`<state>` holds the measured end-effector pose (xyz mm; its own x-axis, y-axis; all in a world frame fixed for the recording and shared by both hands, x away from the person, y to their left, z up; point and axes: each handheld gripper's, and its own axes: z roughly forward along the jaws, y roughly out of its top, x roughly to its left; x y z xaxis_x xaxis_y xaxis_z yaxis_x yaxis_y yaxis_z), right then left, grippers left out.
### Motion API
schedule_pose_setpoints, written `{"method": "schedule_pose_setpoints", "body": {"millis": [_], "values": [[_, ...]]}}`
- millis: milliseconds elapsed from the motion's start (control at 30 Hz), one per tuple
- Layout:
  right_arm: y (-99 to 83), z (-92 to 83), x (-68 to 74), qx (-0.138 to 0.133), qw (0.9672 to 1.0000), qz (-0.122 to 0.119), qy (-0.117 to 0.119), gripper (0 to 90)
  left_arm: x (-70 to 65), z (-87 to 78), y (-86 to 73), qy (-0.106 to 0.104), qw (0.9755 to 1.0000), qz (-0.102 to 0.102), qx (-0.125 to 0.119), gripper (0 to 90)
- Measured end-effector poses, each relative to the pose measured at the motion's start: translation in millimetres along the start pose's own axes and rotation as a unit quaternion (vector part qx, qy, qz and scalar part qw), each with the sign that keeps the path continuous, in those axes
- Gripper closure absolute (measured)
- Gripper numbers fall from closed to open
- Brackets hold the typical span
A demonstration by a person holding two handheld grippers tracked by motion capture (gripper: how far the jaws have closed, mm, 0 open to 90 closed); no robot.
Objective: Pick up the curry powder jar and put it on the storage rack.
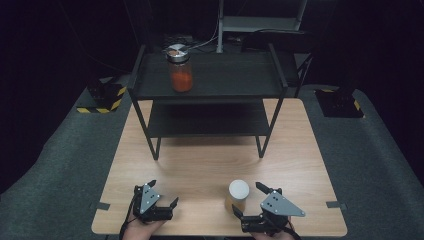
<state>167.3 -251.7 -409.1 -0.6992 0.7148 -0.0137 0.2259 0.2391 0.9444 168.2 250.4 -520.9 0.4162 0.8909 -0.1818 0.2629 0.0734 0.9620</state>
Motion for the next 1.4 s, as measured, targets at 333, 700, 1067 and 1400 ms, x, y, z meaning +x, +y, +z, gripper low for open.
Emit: {"method": "schedule_pose_setpoints", "body": {"millis": [333, 700, 1067, 1400], "values": [[-9.6, 20.1, -0.6, 0.005, 0.9999, -0.001, 0.010, 2.1, -1.8, -0.3, -0.3, 0.002, 1.0000, 0.006, 0.001, 0.6], [-30.6, 25.3, -5.9, -0.020, 0.9996, 0.017, 0.008, 25.9, -0.3, -0.7, -0.3, -0.002, 1.0000, 0.004, 0.000, 0.7], [-37.7, 26.9, -12.5, -0.034, 0.9992, 0.013, 0.014, 33.1, -1.7, 2.4, 1.8, -0.001, 0.9999, 0.008, 0.009, 0.7], [-16.0, 21.2, -12.1, -0.047, 0.9988, 0.006, 0.015, 33.2, -0.9, -3.5, 0.1, 0.002, 1.0000, 0.000, 0.003, 0.6]]}}
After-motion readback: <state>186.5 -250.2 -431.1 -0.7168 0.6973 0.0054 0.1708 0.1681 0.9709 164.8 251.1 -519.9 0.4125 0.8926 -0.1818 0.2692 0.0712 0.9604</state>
